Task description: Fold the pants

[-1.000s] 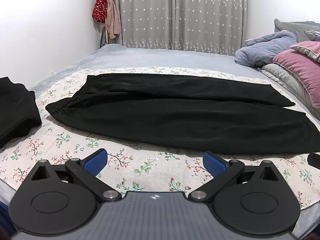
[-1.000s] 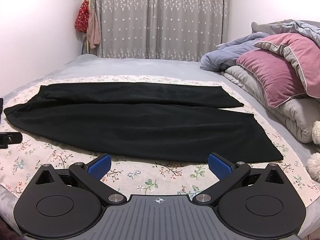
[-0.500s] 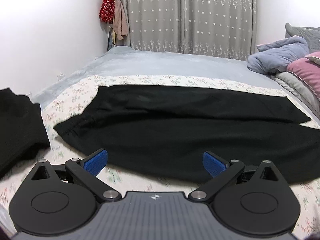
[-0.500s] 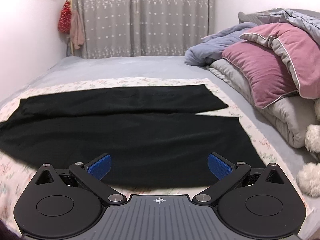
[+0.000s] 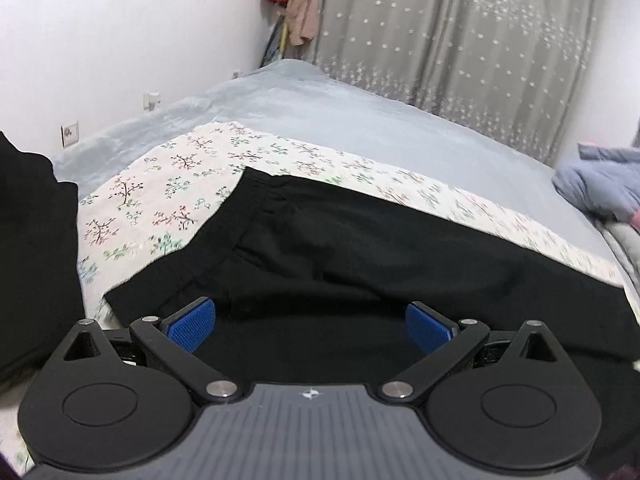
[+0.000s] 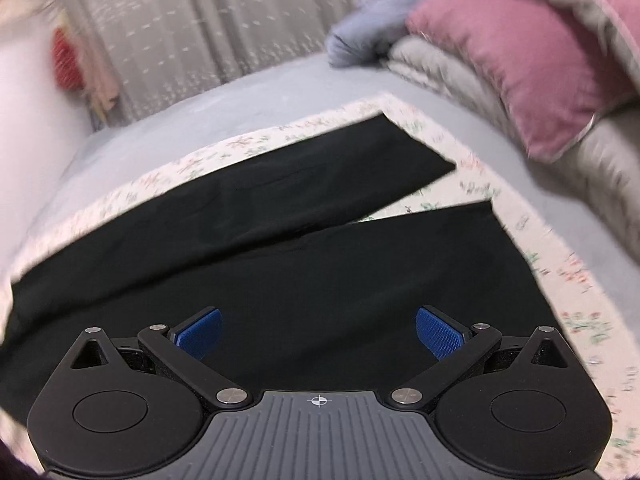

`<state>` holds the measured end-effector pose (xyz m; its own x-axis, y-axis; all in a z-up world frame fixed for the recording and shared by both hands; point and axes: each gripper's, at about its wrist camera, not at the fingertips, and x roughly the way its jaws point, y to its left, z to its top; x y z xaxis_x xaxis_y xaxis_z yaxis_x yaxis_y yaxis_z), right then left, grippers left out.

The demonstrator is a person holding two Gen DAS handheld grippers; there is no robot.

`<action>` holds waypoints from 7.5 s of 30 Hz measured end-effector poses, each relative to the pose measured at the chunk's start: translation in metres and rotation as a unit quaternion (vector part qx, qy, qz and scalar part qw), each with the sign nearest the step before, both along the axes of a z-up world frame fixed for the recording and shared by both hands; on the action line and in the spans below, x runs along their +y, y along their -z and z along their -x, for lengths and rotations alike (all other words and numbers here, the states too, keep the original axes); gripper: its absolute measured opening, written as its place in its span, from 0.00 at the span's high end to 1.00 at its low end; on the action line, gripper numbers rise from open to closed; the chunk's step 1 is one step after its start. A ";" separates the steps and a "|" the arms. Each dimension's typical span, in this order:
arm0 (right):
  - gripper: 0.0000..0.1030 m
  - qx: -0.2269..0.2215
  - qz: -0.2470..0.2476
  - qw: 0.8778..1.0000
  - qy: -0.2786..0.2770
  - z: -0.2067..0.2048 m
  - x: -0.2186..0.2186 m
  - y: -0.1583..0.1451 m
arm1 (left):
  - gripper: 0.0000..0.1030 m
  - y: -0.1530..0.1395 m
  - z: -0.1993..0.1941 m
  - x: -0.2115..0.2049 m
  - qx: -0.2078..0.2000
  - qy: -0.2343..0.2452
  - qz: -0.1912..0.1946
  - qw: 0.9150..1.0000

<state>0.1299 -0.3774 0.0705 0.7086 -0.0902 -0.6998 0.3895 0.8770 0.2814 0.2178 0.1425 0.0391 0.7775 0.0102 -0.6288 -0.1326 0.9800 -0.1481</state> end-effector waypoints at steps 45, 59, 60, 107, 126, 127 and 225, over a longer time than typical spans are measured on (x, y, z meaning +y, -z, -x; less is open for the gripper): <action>0.01 0.148 -0.058 0.981 0.115 -0.405 -0.111 0.075 | 0.12 0.077 -0.321 -0.043 0.146 0.233 -0.130 0.953; 1.00 0.090 -0.013 0.987 0.132 -0.371 -0.101 0.049 | 1.00 0.062 -0.292 -0.051 0.077 0.226 -0.173 0.956; 1.00 0.075 -0.011 0.989 0.129 -0.362 -0.100 0.042 | 1.00 0.055 -0.284 -0.047 0.066 0.219 -0.176 0.957; 0.92 -0.047 -0.071 0.984 0.158 -0.025 -0.072 0.015 | 1.00 0.030 -0.162 0.020 -0.011 -0.038 0.226 0.973; 0.69 0.002 -0.272 0.922 0.275 0.027 -0.119 0.080 | 1.00 0.024 -0.136 0.028 -0.046 0.004 0.231 0.972; 0.58 -0.005 -0.275 0.922 0.273 0.027 -0.119 0.080 | 1.00 0.024 -0.134 0.027 -0.047 0.004 0.230 0.972; 0.97 0.038 0.011 0.978 0.205 0.086 -0.110 0.036 | 1.00 0.005 -0.001 0.113 -0.120 -0.103 0.121 0.980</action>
<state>0.0439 -0.4871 0.0346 0.5566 -0.3714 -0.7432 0.7284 0.6484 0.2214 0.2190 0.2560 0.0342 0.9008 0.0552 -0.4308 -0.2558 0.8690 -0.4236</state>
